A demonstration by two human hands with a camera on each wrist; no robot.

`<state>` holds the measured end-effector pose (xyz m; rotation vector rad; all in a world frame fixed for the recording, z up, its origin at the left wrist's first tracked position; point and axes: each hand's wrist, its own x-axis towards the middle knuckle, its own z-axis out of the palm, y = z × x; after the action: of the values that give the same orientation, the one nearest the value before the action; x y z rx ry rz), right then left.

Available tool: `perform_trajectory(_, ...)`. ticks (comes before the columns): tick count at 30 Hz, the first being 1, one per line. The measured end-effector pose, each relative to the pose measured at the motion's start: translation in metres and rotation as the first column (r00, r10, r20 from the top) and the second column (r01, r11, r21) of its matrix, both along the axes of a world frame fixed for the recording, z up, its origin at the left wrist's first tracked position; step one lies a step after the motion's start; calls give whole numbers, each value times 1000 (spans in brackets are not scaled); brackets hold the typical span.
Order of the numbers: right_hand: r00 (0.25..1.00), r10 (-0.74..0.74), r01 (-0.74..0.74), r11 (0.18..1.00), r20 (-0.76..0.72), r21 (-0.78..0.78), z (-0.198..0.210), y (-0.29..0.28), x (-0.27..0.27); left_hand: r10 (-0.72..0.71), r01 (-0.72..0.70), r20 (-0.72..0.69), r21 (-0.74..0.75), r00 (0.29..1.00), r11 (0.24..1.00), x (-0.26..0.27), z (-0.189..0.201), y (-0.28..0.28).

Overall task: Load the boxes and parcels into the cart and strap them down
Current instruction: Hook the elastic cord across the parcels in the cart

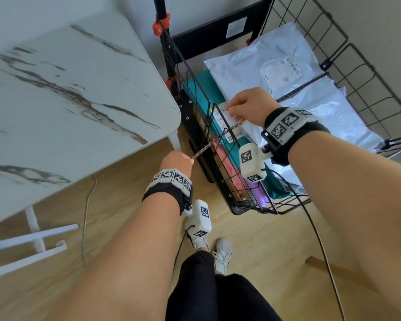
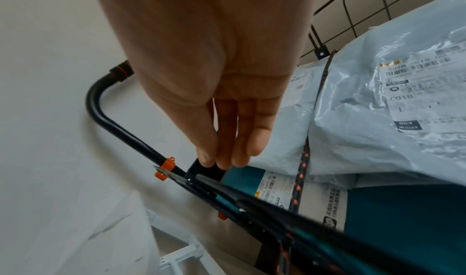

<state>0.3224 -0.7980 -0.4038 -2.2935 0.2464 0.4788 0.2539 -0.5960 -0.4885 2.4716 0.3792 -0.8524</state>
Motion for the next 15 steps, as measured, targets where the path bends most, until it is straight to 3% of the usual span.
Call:
perform_trajectory(8, 988, -99, 85, 990, 121, 117, 4, 35, -51, 126, -120, 28, -158, 992, 980, -36, 13, 23)
perform_trajectory(12, 978, -183, 167, 974, 99, 153, -6, 60, -72, 74, -71, 5, -230, 997, 971, -40, 8, 35)
perform_trajectory(15, 976, -205, 200, 978, 72, 67, -18, 76, -84, -12, 6, -23, -246, 1000, 969, -33, 1, 44)
